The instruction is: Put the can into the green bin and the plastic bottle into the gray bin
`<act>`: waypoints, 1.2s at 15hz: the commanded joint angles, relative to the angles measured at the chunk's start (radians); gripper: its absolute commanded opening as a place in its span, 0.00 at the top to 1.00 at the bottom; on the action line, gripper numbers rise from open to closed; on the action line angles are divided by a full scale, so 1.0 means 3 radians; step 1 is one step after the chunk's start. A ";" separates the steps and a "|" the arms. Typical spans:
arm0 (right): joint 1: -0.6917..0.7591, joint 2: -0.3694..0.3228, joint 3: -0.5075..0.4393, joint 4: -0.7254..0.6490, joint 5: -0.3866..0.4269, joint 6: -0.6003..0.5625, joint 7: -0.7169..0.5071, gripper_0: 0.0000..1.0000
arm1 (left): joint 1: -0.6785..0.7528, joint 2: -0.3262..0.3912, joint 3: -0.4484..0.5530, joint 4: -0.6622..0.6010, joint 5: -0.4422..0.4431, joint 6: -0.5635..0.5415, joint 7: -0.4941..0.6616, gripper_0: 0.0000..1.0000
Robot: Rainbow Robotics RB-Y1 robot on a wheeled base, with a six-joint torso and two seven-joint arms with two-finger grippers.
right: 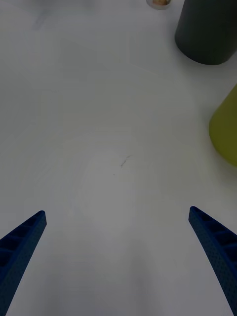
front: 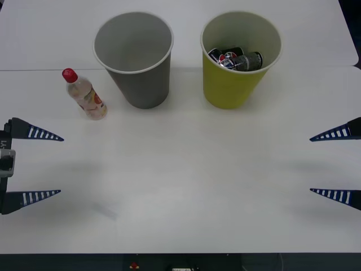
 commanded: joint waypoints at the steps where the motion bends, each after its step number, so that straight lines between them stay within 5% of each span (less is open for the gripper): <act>1: 0.0000 0.0000 0.0000 0.0000 0.0000 0.0000 0.0000 0.00 | 0.0000 0.0000 0.0000 0.0000 0.0000 0.0000 0.0000 0.00; 8: 0.0000 0.0000 0.0000 0.0000 0.0000 0.0000 0.0000 0.00 | 0.0165 -0.0172 0.0012 -0.0059 -0.0039 0.0146 -0.0016 0.00; 18: 0.0000 0.0000 0.0000 0.0000 0.0000 0.0000 0.0000 0.00 | 0.0610 -0.0320 -0.0402 -0.0064 0.0308 0.1573 0.0250 0.00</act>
